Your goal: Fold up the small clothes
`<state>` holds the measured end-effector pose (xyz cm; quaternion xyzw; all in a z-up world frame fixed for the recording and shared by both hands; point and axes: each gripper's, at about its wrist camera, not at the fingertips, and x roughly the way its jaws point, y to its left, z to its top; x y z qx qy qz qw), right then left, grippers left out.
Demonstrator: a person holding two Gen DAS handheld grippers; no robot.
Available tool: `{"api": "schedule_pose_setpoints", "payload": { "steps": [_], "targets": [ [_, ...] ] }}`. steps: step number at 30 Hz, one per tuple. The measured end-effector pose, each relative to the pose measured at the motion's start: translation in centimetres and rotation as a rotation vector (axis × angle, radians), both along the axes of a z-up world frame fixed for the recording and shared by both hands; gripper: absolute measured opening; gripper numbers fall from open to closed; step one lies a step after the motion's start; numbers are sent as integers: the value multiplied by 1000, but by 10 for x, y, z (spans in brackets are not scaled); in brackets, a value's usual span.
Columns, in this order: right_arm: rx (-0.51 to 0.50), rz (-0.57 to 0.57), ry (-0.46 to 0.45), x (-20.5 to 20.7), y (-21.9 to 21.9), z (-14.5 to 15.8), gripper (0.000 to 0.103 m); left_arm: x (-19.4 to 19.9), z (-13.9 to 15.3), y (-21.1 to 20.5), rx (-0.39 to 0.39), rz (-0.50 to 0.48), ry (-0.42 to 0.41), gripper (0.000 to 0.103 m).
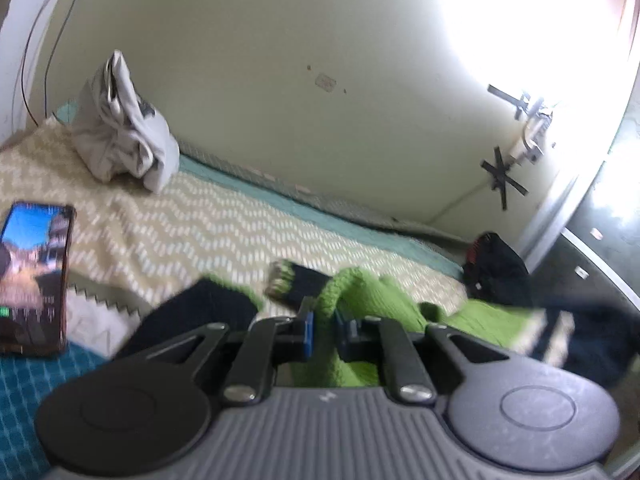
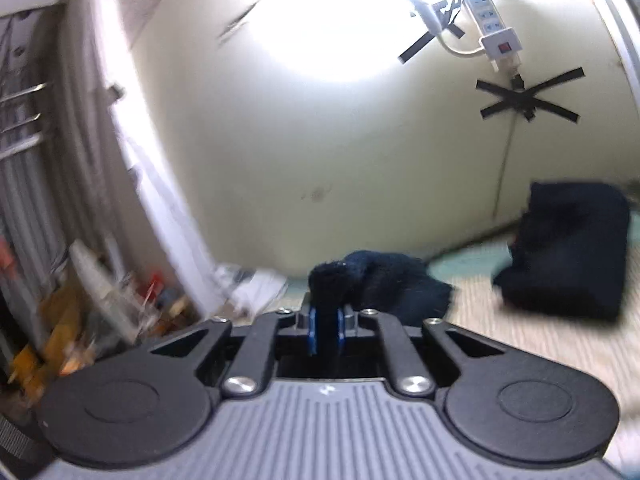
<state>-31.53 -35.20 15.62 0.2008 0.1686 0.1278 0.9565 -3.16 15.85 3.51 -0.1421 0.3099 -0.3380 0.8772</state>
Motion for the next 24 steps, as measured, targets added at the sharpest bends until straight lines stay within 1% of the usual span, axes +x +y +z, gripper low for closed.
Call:
{"api": "schedule_pose_setpoints", "payload": {
  "steps": [1, 2, 3, 4, 5, 6, 7, 8, 9, 10, 11, 12, 13, 14, 15, 16, 18, 19, 20, 21, 22, 23, 24],
  "targets": [
    [-27, 4, 30, -20, 3, -4, 16, -1, -4, 1, 7, 0, 14, 10],
    [-63, -1, 70, -37, 4, -8, 41, -1, -5, 1, 15, 5, 24, 10],
    [-92, -28, 101, -46, 4, -12, 69, -1, -7, 1, 21, 6, 29, 11],
    [-123, -86, 108, -52, 4, -14, 77, 0, -8, 0, 23, 8, 34, 13],
    [-139, -144, 91, -56, -2, -14, 78, 3, -10, -1, 24, 14, 37, 21],
    [-135, -187, 76, -54, -8, -14, 77, 3, -10, -2, 24, 20, 35, 28],
    [-114, -215, 73, -49, -17, -12, 76, 2, -8, -4, 23, 23, 27, 40],
    [-88, -233, 70, -38, -26, -12, 74, 0, -7, -4, 25, 25, 16, 49],
    [-68, -238, 70, -23, -32, -13, 74, -2, -6, -6, 34, 25, 5, 54],
    [-52, -231, 82, -4, -33, -15, 74, -2, -5, -8, 45, 28, 2, 69],
    [-41, -210, 113, 22, -34, -20, 75, -2, -6, -11, 59, 35, 5, 89],
    [-40, -193, 140, 45, -31, -24, 75, -2, -7, -13, 67, 40, 9, 95],
    [-38, -178, 172, 69, -30, -32, 77, -1, -9, -15, 72, 41, 13, 97],
    [-24, -164, 215, 98, -29, -43, 78, 0, -11, -17, 79, 34, 20, 97],
    [2, -153, 255, 119, -32, -54, 78, 0, -12, -20, 88, 28, 29, 97],
    [39, -144, 304, 144, -33, -67, 78, 0, -13, -22, 95, 24, 31, 94],
    [95, -123, 382, 182, -35, -86, 78, -2, -14, -28, 122, 9, 28, 83],
    [118, -108, 422, 198, -33, -95, 79, -3, -14, -31, 133, 0, 32, 65],
    [148, -84, 464, 211, -29, -105, 72, -3, -15, -34, 142, -17, 44, 41],
    [183, -36, 505, 220, -22, -113, 64, -3, -16, -36, 149, -36, 58, 30],
    [199, 13, 532, 224, -12, -117, 41, -4, -17, -38, 160, -44, 64, 11],
    [185, 44, 545, 226, -2, -117, 15, -7, -17, -39, 180, -40, 57, 10],
    [140, 44, 542, 224, 9, -114, 15, -10, -14, -38, 189, -29, 41, 10]
  ]
}}
